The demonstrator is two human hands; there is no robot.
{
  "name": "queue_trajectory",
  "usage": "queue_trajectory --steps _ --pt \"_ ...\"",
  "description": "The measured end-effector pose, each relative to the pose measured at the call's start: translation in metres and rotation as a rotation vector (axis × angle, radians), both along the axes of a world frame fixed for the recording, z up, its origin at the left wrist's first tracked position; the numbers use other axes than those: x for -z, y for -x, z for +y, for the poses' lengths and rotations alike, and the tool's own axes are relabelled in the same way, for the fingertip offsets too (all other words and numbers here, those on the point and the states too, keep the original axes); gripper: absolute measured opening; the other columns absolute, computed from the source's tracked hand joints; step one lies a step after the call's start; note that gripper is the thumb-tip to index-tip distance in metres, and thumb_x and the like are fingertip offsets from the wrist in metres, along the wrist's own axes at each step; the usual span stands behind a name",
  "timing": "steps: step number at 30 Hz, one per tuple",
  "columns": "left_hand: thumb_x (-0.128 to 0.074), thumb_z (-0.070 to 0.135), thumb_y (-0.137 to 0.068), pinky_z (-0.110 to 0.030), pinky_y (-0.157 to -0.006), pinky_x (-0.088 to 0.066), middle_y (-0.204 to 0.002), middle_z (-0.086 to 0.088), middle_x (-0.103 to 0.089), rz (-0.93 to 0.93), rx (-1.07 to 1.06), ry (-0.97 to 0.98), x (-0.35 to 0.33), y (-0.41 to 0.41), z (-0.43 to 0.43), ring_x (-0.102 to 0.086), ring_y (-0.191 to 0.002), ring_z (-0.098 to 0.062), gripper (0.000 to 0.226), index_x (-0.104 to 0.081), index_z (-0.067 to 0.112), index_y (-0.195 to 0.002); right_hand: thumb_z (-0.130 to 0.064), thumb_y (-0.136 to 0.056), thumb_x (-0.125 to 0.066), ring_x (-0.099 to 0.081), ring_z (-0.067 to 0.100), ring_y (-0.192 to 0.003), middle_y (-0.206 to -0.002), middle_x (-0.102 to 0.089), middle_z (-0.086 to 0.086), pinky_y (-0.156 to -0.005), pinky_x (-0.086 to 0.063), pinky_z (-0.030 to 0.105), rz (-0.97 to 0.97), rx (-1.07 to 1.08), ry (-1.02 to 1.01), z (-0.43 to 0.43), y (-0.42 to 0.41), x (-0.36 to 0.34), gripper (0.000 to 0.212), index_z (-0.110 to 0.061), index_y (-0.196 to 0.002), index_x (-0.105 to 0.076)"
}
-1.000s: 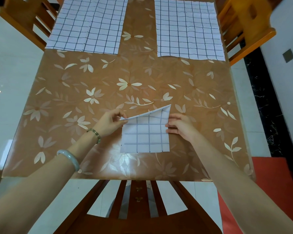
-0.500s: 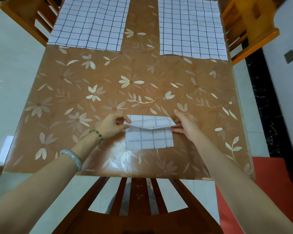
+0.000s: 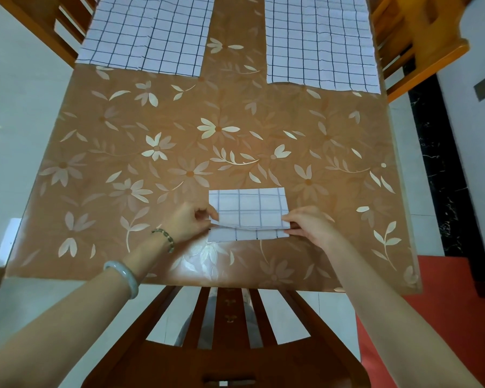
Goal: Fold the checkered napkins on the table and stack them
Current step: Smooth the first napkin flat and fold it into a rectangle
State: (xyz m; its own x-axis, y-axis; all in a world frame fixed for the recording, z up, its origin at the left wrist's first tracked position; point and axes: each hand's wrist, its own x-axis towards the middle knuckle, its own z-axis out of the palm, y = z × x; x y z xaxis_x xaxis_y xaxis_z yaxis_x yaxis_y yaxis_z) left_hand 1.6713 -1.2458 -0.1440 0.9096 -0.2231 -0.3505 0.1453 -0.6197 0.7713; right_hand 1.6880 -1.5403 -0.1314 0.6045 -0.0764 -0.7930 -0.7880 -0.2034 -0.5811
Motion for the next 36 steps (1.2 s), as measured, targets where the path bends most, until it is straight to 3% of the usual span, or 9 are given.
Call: queue_trajectory --steps 4,7,12,18,24,29,32,34,36 --pt "-0.070 -0.002 -0.075 -0.010 -0.077 -0.045 -0.089 0.022 -0.065 -0.051 0.065 -0.045 0.004 0.013 -0.003 -0.059 -0.091 0.007 0.044 -0.064 0.042 -0.071 -0.001 -0.082 -0.064 -0.066 0.029 -0.097 -0.109 -0.063 0.031 -0.073 -0.059 0.027 -0.059 -0.084 0.102 -0.002 0.005 0.006 0.029 0.021 -0.100 -0.059" --pt "-0.071 -0.001 -0.074 -0.006 -0.078 -0.043 -0.091 0.016 -0.068 -0.066 0.078 -0.085 0.012 0.020 -0.002 -0.056 -0.095 0.008 0.030 -0.075 0.028 -0.076 -0.010 -0.076 -0.066 -0.065 0.038 -0.094 -0.102 -0.065 0.029 -0.083 -0.056 0.042 -0.087 -0.209 0.266 0.000 0.009 0.009 0.031 0.014 -0.095 -0.063" --pt "-0.075 -0.006 -0.070 0.004 -0.086 -0.028 -0.091 0.002 -0.072 -0.204 0.152 -0.073 0.016 0.025 -0.004 -0.044 -0.097 0.026 0.017 -0.077 0.010 -0.075 -0.017 -0.072 -0.065 -0.059 0.025 -0.066 -0.084 -0.067 0.024 -0.059 -0.039 0.028 -0.124 -0.344 0.432 0.005 0.010 0.008 0.025 0.005 -0.082 -0.069" --pt "-0.067 -0.004 -0.075 0.003 -0.084 -0.028 -0.098 0.005 -0.069 -0.244 0.223 -0.172 0.020 0.028 -0.003 -0.047 -0.092 0.007 0.020 -0.077 0.014 -0.078 -0.014 -0.071 -0.066 -0.047 0.016 -0.055 -0.060 -0.053 0.008 -0.049 -0.031 0.024 -0.189 -0.458 0.550 0.011 0.011 0.004 0.014 -0.002 -0.065 -0.063" --pt "-0.042 0.020 -0.075 -0.026 -0.081 -0.042 -0.088 0.008 -0.063 -0.275 0.200 -0.226 0.019 0.027 -0.010 -0.048 -0.090 -0.009 0.026 -0.068 0.020 -0.072 -0.020 -0.070 -0.072 -0.050 0.010 -0.069 -0.078 -0.051 -0.005 -0.052 -0.034 0.024 -0.348 -0.448 0.655 0.013 0.023 0.005 0.028 -0.018 -0.085 -0.048" --pt "-0.033 0.013 -0.075 -0.029 -0.068 -0.032 -0.073 -0.006 -0.057 -0.487 -0.077 -0.233 0.014 0.015 -0.038 -0.037 -0.077 -0.017 0.026 -0.058 0.011 -0.069 -0.015 -0.087 -0.057 -0.043 0.010 -0.070 -0.079 -0.047 -0.006 -0.061 -0.035 0.022 -0.814 -0.266 0.607 0.030 0.015 -0.013 0.011 -0.016 -0.078 -0.050" --pt "-0.039 0.009 -0.080 -0.033 -0.077 -0.035 -0.095 -0.011 -0.061 -0.609 -0.027 -0.345 0.018 0.006 -0.063 -0.047 -0.086 -0.025 0.026 -0.062 0.006 -0.091 -0.008 -0.088 -0.054 -0.053 0.016 -0.090 -0.100 -0.060 0.003 -0.075 -0.037 0.020 -1.007 -0.479 0.682 0.057 0.010 0.003 0.013 -0.008 -0.098 -0.063" --pt "-0.039 0.011 -0.085 -0.042 -0.097 -0.040 -0.120 -0.015 -0.060 -0.607 0.061 -0.479 0.031 0.004 -0.074 -0.054 -0.111 -0.032 0.038 -0.061 0.000 -0.114 0.002 -0.084 -0.048 -0.058 0.027 -0.102 -0.110 -0.064 0.015 -0.088 -0.045 0.034 -1.067 -0.650 0.653 0.071 0.010 0.028 0.027 0.001 -0.105 -0.065" --pt "-0.035 0.015 -0.090 -0.048 -0.112 -0.029 -0.141 -0.016 -0.048 -0.518 0.134 -0.608 0.044 0.007 -0.081 -0.041 -0.134 -0.031 0.048 -0.050 -0.002 -0.132 -0.003 -0.086 -0.039 -0.056 0.035 -0.116 -0.121 -0.061 0.022 -0.103 -0.043 0.047 -1.014 -0.810 0.667 0.077 0.011 0.048 0.038 0.004 -0.116 -0.063"
